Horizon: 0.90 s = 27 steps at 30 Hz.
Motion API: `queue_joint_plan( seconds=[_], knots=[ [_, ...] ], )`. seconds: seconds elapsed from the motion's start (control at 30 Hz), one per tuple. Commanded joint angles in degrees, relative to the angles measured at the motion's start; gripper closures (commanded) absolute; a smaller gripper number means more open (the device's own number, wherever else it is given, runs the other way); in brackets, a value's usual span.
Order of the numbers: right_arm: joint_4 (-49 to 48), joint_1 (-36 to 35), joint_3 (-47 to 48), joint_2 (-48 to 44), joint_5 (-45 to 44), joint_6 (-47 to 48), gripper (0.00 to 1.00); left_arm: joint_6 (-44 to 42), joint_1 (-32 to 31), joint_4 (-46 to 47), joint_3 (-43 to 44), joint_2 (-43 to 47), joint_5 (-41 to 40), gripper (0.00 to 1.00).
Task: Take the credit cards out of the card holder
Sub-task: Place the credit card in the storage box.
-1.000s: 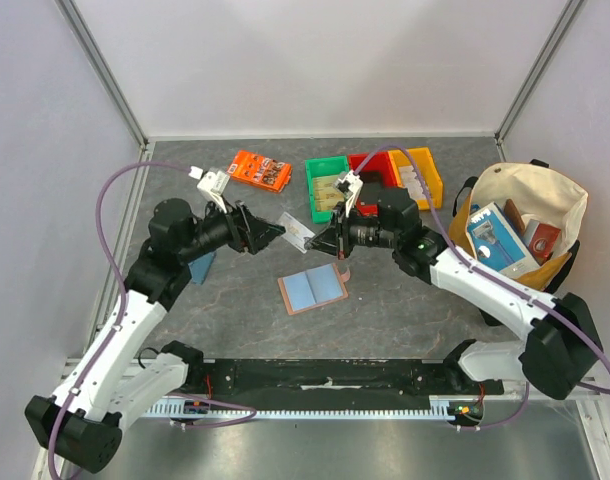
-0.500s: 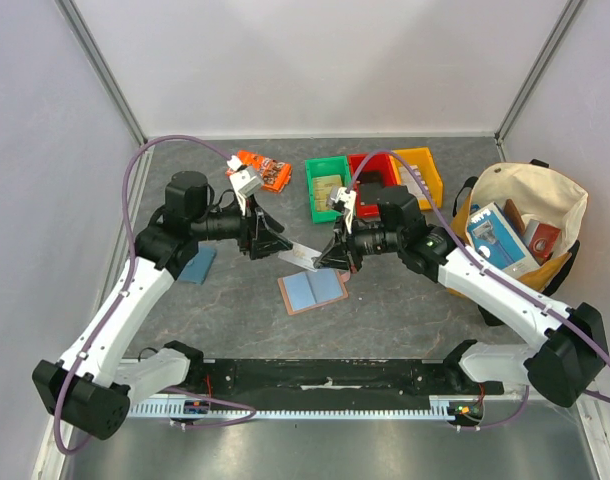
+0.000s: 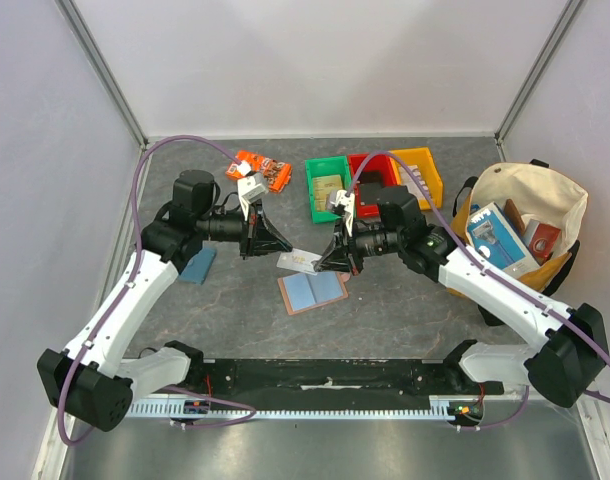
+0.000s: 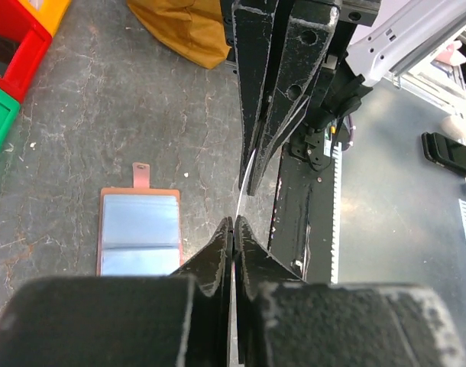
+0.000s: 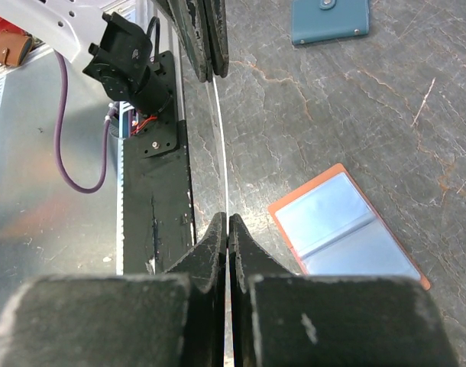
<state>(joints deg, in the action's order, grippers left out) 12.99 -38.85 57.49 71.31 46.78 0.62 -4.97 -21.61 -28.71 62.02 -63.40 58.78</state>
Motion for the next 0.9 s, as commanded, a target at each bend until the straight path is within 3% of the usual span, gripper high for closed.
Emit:
queue_joint_plan(
  seconds=[0.0,0.07,0.13,0.23,0.37,0.57,0.87],
  knots=[
    [-1.39,0.00,2.18,-1.61,1.12,0.43,1.00,-2.15,-0.19,0.23,0.82,0.99,2.30,0.98],
    [-2.70,0.09,1.57,-2.13,0.33,-0.53,0.98,-0.31,-0.10,1.89,-0.14,2.04,0.73,0.98],
    [-5.94,0.70,-0.53,-3.01,-0.55,-4.29,0.77,3.11,-0.10,5.40,-1.98,3.71,-2.43,0.98],
    [-15.59,3.95,-4.31,-4.86,-0.29,-11.49,0.58,11.97,-0.02,15.13,-7.15,8.18,-10.76,0.98],
    [-26.77,6.07,-10.02,-6.44,-0.29,-20.21,0.41,25.24,0.07,30.52,-14.63,14.52,-17.99,0.98],
    [-38.38,6.15,-15.04,-6.53,-2.13,-27.42,0.37,39.85,-0.01,46.61,-21.32,19.01,-23.01,0.98],
    [-49.63,6.16,-16.10,-4.95,-2.49,-33.75,0.41,47.68,0.07,52.08,-22.91,18.40,-21.08,0.98]
  ],
)
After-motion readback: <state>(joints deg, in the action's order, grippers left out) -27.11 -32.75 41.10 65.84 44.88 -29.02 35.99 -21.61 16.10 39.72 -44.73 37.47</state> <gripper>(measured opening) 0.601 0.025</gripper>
